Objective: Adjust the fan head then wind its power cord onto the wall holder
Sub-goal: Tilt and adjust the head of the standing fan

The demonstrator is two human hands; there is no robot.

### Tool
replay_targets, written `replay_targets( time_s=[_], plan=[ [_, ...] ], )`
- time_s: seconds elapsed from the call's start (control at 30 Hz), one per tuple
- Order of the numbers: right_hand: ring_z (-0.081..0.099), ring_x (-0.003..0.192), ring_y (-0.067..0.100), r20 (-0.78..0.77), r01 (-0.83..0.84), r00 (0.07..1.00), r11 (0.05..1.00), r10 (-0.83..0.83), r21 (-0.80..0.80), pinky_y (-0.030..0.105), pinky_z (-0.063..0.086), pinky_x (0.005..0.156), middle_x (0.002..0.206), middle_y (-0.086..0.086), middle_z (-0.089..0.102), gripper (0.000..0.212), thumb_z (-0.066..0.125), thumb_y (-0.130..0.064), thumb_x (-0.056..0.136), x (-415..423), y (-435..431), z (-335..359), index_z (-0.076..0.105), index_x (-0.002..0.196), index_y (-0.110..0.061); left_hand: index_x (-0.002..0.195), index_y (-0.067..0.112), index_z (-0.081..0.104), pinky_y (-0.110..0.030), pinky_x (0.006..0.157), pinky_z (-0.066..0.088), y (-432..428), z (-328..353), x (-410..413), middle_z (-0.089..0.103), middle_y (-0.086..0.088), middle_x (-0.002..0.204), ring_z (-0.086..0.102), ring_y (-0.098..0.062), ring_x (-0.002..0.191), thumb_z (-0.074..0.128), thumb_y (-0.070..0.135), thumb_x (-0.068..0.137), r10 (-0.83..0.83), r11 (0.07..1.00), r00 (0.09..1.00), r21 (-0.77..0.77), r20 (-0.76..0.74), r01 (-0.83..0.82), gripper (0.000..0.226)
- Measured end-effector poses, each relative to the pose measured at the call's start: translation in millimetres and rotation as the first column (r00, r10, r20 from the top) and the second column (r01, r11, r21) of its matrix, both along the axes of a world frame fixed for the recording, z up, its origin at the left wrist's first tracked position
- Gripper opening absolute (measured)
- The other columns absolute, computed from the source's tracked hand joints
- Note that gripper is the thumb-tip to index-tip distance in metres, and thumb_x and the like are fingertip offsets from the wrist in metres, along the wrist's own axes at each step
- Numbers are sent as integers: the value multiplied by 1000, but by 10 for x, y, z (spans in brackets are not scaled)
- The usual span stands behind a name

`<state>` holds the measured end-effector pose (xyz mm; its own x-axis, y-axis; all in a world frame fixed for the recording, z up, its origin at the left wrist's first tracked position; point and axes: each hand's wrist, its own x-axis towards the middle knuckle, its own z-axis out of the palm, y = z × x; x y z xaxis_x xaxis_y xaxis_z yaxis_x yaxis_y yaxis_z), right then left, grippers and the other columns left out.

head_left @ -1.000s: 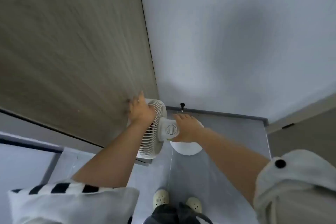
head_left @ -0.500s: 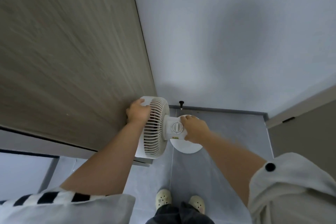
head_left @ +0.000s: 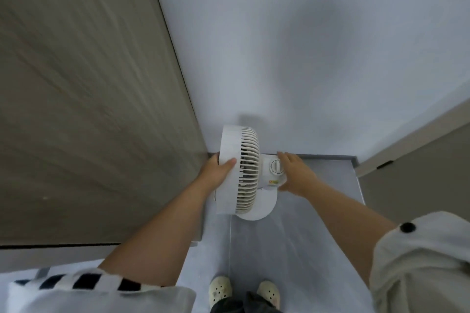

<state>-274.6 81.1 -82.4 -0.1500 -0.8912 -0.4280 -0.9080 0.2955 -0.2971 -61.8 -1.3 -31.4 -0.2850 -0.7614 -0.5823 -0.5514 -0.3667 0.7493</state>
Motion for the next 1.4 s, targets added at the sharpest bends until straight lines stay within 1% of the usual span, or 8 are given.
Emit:
replay_targets(
  time_s=[0.17, 0.27, 0.5, 0.7, 0.9, 1.0, 1.17, 1.4],
  plan=[
    [36, 129, 28, -150, -25, 989, 999, 19, -35, 37, 38, 103, 139, 9, 39, 114, 83, -38, 61, -33, -139, -87, 14, 148, -12, 131, 9, 49, -30, 94, 39, -127, -8, -89, 56, -12, 130, 52, -30, 119, 42, 34, 97, -6, 993, 996, -121, 85, 16, 42],
    [43, 117, 25, -241, -74, 969, 997, 62, -39, 33, 39, 94, 126, 6, 46, 96, 78, -50, 57, -34, -199, -145, 36, 135, -12, 128, 6, 49, -28, 84, 37, -212, -9, -136, 56, -15, 126, 52, -31, 115, 43, 33, 97, 60, 986, 994, -162, 88, -45, 42],
    [47, 122, 24, 73, 141, 988, 990, -139, -26, 31, 43, 92, 136, 8, 43, 92, 86, -36, 53, -92, -259, -196, 38, 129, -13, 120, 7, 49, -31, 77, 41, -307, -150, -215, 60, -12, 114, 56, -30, 101, 41, 41, 96, 72, 960, 993, -278, 98, -43, 42],
    [50, 113, 24, 13, 136, 991, 974, -136, -182, 30, 41, 91, 125, 6, 51, 98, 83, -46, 56, 18, -88, -345, 36, 136, -15, 125, 13, 48, -33, 85, 43, -406, -192, -216, 61, -9, 116, 57, -29, 107, 43, 39, 96, 6, 933, 998, -360, 68, 19, 40],
    [54, 108, 25, -53, 82, 993, 942, -104, -325, 28, 40, 89, 114, 4, 58, 80, 77, -47, 59, 186, -57, -468, 51, 125, -10, 148, 32, 5, -48, 110, 24, -324, -156, -286, 12, -3, 156, 15, -26, 142, 65, 65, 68, -144, 697, 832, -542, 535, 469, 105],
    [52, 110, 25, -11, 101, 994, 937, -111, -334, 28, 41, 90, 117, 5, 56, 82, 79, -43, 58, 221, -29, -475, 48, 127, -11, 146, 36, 0, -52, 108, 26, -300, -198, -258, 3, 0, 157, 12, -26, 143, 68, 69, 59, -111, 701, 794, -520, 598, 489, 116],
    [43, 125, 23, 222, 243, 956, 940, -191, -241, 35, 41, 99, 139, 6, 37, 110, 87, -36, 56, 181, -14, -433, 25, 145, -16, 146, 38, 2, -43, 92, 43, -358, -172, -328, 18, -2, 146, 30, -28, 128, 71, 66, 60, -130, 762, 778, -440, 615, 476, 113],
    [51, 106, 25, 0, 145, 989, 971, -148, -188, 29, 42, 87, 116, 7, 52, 90, 81, -41, 60, 99, -143, -353, 37, 133, -13, 140, 30, 23, -40, 87, 46, -354, -99, -441, 37, -10, 125, 43, -30, 116, 73, 62, 60, -96, 733, 810, -510, 578, 450, 99]
  ],
)
